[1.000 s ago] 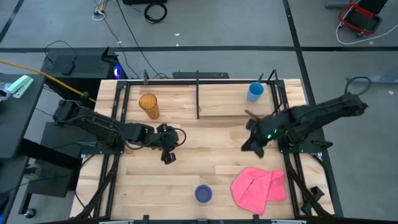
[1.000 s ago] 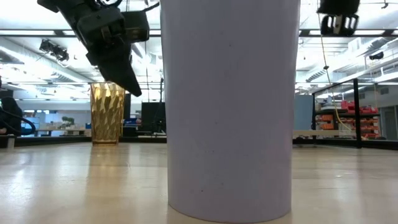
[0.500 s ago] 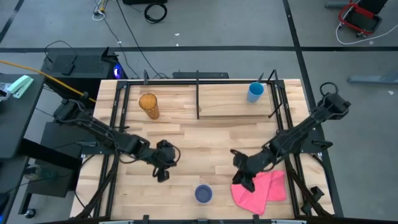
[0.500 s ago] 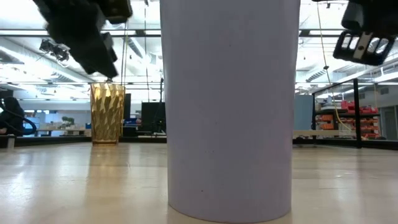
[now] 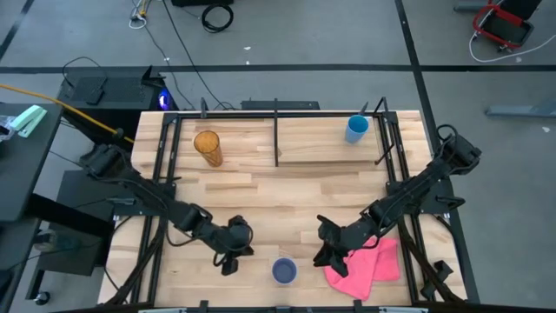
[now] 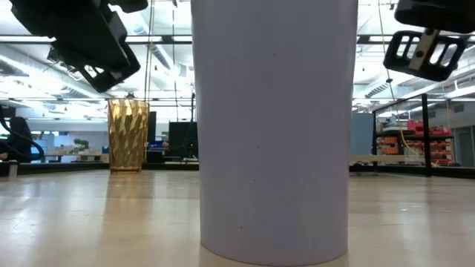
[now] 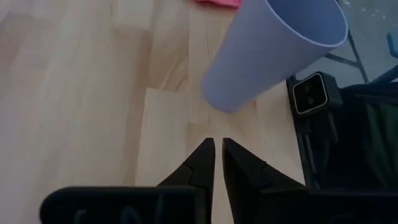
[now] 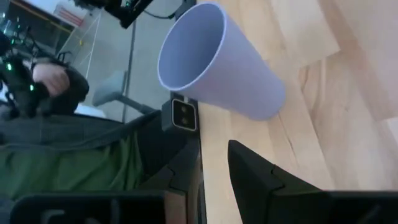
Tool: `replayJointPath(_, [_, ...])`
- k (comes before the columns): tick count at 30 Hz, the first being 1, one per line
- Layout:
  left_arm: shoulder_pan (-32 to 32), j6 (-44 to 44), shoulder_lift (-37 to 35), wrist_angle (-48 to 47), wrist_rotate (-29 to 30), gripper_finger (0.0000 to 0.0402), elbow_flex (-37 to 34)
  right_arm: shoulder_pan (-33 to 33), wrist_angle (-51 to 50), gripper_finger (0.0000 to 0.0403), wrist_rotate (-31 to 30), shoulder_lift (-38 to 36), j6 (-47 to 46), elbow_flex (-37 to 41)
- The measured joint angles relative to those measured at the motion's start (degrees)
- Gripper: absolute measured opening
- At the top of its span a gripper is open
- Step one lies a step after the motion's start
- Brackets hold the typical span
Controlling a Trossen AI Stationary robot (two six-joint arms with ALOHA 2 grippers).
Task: Stack small to large cups/mugs on shelf
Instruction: Put the purple cup on the shelf
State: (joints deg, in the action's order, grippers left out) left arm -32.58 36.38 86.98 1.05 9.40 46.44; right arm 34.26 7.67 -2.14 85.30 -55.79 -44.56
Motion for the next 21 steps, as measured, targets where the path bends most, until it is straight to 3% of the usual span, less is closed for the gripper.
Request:
replayJointPath(10, [-0.5,-1.1,7.8,12.9,-9.5,0.0045,0.5,1.5,6.7,0.009,-0.4,7.3,-1.7,-0.2])
replayJointPath(21, [-0.5,-4.0,12.8,16.5,-11.0,0.0051,5.0,2.3,6.6,0.009,-1.0,20.7,4.1,-11.0])
